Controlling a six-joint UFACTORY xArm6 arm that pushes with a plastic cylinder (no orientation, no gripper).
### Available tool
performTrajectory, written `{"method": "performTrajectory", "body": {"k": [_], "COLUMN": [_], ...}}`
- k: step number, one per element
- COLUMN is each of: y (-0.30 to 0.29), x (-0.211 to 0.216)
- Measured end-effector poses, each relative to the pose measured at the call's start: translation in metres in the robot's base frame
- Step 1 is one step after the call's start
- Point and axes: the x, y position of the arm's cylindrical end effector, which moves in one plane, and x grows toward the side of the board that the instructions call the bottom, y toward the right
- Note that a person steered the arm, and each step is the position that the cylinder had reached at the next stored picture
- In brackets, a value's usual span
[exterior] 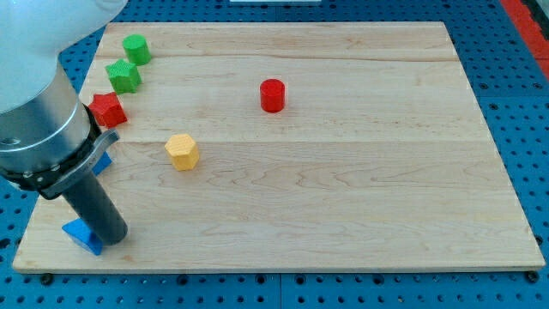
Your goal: Push the yellow hexagon to the left of the red circle
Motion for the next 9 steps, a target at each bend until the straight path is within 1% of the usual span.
{"method": "performTrajectory", "body": {"k": [2,3,4,5,7,8,9], "y": [-0.014,0.012,0.052,0.054,0.058,0.081,0.108], "x": [0.000,-0.004,-0.028,-0.048,-0.107,-0.131,-0.146]}}
